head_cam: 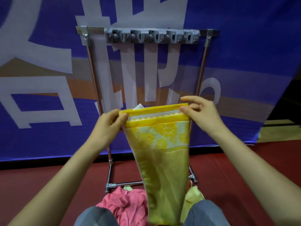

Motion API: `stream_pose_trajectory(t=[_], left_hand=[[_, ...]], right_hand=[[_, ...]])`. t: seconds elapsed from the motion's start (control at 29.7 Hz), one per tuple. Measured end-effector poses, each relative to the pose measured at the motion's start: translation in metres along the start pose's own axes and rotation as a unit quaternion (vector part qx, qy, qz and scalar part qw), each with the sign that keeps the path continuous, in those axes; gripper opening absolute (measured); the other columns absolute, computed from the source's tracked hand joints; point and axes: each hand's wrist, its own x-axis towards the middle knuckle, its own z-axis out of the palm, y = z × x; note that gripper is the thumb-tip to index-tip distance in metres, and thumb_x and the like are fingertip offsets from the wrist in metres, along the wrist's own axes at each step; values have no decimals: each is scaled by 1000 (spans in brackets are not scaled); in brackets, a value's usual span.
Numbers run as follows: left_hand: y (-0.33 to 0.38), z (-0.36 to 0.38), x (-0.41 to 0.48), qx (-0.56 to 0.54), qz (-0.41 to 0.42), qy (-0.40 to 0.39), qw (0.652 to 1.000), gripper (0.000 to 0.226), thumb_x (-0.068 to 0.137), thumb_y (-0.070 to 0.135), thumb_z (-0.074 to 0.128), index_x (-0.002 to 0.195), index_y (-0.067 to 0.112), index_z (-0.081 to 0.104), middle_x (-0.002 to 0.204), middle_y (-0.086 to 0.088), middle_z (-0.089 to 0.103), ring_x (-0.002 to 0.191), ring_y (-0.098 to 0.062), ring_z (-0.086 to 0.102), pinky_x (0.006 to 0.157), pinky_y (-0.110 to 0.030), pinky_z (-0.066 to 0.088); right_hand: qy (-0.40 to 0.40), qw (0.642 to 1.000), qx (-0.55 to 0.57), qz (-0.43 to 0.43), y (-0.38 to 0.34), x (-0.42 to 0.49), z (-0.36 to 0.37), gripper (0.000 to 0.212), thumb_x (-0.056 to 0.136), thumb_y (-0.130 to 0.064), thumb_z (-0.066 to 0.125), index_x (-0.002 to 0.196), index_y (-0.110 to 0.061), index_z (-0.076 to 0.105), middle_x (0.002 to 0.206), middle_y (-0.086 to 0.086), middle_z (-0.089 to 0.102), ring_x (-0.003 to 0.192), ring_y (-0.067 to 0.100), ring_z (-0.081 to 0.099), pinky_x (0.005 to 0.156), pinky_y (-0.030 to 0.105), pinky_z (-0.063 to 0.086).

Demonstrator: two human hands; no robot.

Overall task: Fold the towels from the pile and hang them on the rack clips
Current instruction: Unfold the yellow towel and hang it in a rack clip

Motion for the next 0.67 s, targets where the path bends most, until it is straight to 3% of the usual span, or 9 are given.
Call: stream_pose_trajectory(t=[0.07,0.13,0.17,0.3,0.37,0.44,0.54,0.61,0.67], left_hand=[[-2,8,-7,-19,-24,0,1000,25,91,14,48,69,21,59,67,-2,60,58,4,60,55,-11,51],[1,11,-11,-45,-34,3,998,26,90,13,48,70,21,62,65,2,63,58,3,62,54,-11,51],[1,12,-14,-49,-39,2,998,26,90,13,49,70,21,63,63,4,65,59,1,63,55,-12,51],[5,19,-17,-34,-53,9,998,24,89,17,52,71,12,67,64,-5,68,66,-16,65,67,-34,59],[8,23,-20,-48,-55,22,997,25,89,19,52,69,19,68,60,0,68,66,-15,65,69,-38,58],[7,28,-23,-59,-63,40,995,25,89,20,53,68,22,68,61,0,68,67,-16,64,73,-43,57],[6,42,-30,-65,-72,57,994,31,82,37,56,68,11,67,67,-21,66,67,-20,59,72,-52,54],[5,54,-36,-75,-72,52,993,35,78,41,55,69,9,67,67,-22,66,66,-18,58,70,-50,52],[8,65,-43,-91,-73,39,992,21,85,30,57,74,15,69,71,-12,71,70,-17,64,71,-42,54]], right_hand=[[5,998,23,53,5,-2,1,13,80,-6,64,92,-3,65,49,1,50,52,-1,45,50,9,42],[0,995,43,90,6,-4,0,3,80,-6,64,77,-7,65,58,11,45,57,7,46,46,12,45],[1,994,44,101,9,-7,-1,10,80,-6,64,71,-11,62,57,12,47,58,8,48,45,13,46],[17,991,33,125,13,-12,-3,17,78,-8,66,65,-15,58,40,-8,59,43,-2,55,41,13,47],[30,989,49,134,13,-15,0,17,80,-7,65,65,-14,58,40,-11,60,41,-4,55,39,12,45],[40,986,74,147,9,-21,6,18,81,-6,64,65,-13,58,43,-8,61,41,-4,55,39,13,46],[32,981,98,165,4,-32,23,15,80,-5,64,67,-10,58,62,4,58,43,-3,56,40,15,48],[3,975,129,179,1,-40,37,11,80,-5,63,71,-6,59,67,6,55,45,-2,57,44,18,52],[-35,967,165,191,0,-47,51,8,81,-4,62,74,-5,60,68,6,58,49,0,59,49,19,54]])
